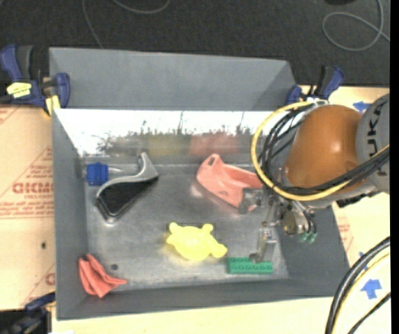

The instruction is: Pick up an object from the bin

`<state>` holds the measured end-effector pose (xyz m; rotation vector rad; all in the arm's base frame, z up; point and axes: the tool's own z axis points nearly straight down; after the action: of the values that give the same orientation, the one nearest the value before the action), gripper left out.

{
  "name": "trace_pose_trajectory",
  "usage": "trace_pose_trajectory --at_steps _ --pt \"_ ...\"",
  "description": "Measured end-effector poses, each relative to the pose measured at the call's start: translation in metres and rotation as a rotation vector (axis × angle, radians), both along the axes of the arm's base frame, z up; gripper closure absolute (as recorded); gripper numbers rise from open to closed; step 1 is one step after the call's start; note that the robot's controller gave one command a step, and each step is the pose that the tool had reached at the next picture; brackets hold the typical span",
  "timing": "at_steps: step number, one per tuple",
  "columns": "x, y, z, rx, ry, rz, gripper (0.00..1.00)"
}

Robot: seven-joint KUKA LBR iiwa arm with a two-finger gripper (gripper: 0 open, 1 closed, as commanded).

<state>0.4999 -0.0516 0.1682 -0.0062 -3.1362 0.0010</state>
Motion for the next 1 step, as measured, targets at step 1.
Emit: trace_pose_trajectory --at_steps 1 --pt "0.0016 0.0001 0.0043 -0.001 -0.008 0.002 0.00"
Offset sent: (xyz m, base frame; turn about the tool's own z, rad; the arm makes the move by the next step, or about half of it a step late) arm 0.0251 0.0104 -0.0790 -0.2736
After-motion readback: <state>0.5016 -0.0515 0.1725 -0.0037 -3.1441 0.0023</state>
